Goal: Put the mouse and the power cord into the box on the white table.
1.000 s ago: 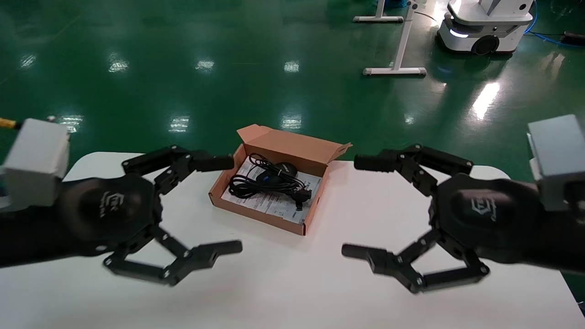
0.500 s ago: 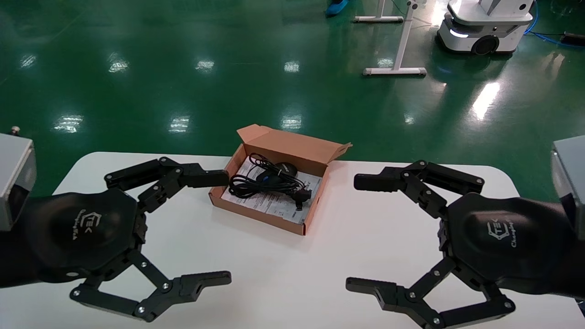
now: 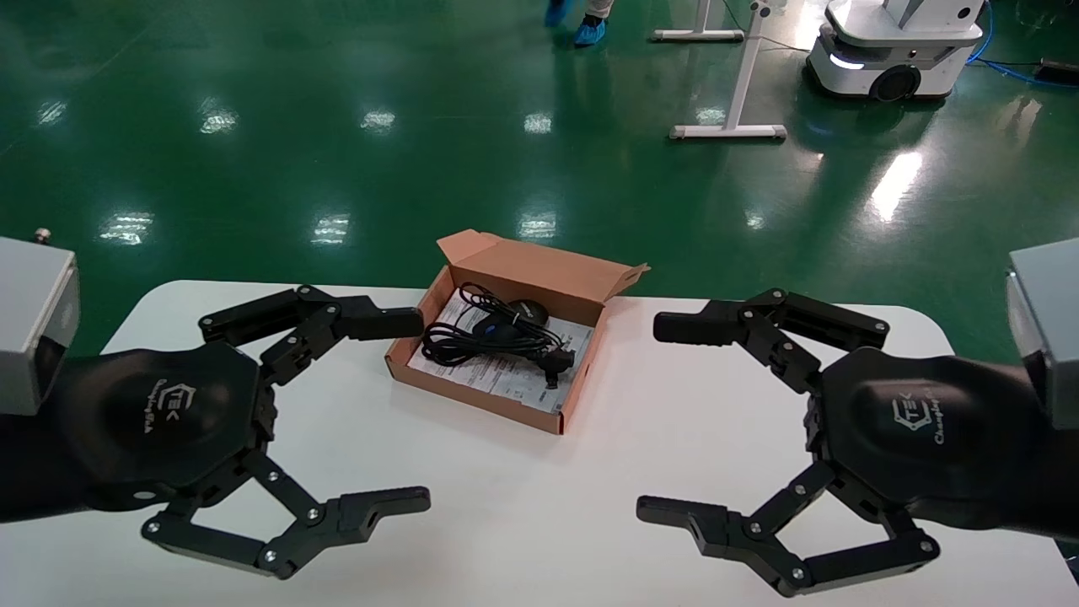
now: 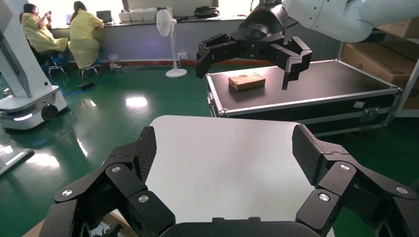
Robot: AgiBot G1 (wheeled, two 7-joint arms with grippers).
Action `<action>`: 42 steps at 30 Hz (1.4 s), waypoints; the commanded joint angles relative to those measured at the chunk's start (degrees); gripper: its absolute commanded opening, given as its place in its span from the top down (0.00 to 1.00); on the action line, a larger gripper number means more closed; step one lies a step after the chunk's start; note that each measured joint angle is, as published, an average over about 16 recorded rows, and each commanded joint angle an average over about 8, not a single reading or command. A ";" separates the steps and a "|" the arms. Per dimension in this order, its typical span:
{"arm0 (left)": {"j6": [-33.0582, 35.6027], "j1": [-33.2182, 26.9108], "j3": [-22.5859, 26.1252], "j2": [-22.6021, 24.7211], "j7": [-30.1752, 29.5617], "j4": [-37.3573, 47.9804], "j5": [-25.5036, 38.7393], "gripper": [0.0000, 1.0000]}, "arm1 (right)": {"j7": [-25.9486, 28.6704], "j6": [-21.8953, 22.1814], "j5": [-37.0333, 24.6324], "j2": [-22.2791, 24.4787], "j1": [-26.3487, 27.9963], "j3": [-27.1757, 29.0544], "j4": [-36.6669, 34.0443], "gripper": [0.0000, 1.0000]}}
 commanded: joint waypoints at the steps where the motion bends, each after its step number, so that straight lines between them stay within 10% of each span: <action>1: -0.03 -0.05 0.05 0.05 0.03 0.09 0.05 0.00 | -0.05 0.02 -0.04 -0.04 0.07 -0.06 -0.10 0.00; 42: -0.16 -0.26 0.23 0.23 0.14 0.46 0.28 0.00 | -0.26 0.14 -0.19 -0.22 0.31 -0.30 -0.49 0.00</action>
